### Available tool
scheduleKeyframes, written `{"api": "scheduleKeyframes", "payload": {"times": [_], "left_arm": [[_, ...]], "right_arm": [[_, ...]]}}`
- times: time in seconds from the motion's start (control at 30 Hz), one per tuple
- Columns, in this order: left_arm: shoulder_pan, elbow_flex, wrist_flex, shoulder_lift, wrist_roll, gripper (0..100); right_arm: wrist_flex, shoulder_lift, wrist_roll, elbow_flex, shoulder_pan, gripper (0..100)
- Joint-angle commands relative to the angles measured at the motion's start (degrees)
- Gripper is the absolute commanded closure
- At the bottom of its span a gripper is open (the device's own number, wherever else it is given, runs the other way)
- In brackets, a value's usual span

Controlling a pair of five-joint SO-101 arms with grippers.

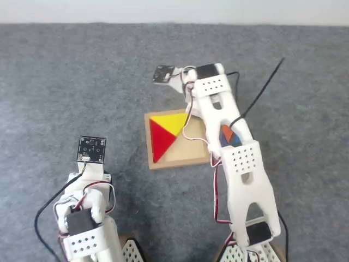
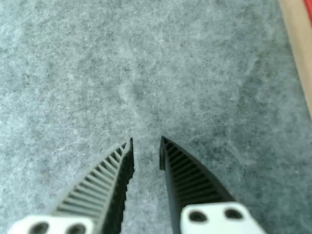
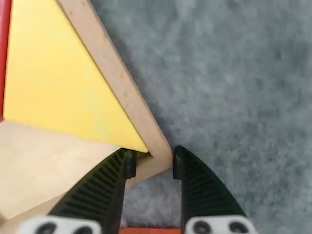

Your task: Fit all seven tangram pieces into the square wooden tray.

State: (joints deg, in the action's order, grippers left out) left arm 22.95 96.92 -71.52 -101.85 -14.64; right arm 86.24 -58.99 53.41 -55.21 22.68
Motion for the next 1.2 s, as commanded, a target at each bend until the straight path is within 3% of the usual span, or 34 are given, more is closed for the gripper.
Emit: {"api": "scheduleKeyframes", "payload": {"times": [0.0,0.17,0.3,0.47,0.63,0.73,0.97,1.17], "left_arm": [[0.53,-0.40,-0.35,-0.70,-0.53,91],[0.53,-0.40,-0.35,-0.70,-0.53,91],[0.53,-0.40,-0.35,-0.70,-0.53,91],[0.53,-0.40,-0.35,-0.70,-0.53,91],[0.53,-0.40,-0.35,-0.70,-0.53,91],[0.53,-0.40,-0.35,-0.70,-0.53,91],[0.53,-0.40,-0.35,-0.70,-0.53,91],[0.53,-0.40,-0.35,-0.70,-0.53,91]], "right_arm": [[0.92,0.84,1.05,-2.81,2.51,94.8],[4.97,0.84,-0.18,-7.74,1.63,84.2],[9.54,0.75,-6.24,-15.30,1.36,77.7],[16.75,0.31,-9.49,-25.23,1.71,77.5],[17.10,1.19,-13.19,-22.15,2.07,81.3],[17.10,5.32,-15.91,-17.23,3.47,93.7],[15.96,25.54,-18.20,10.90,6.64,92.9],[0.13,39.69,-20.40,41.32,9.01,92.9]]}}
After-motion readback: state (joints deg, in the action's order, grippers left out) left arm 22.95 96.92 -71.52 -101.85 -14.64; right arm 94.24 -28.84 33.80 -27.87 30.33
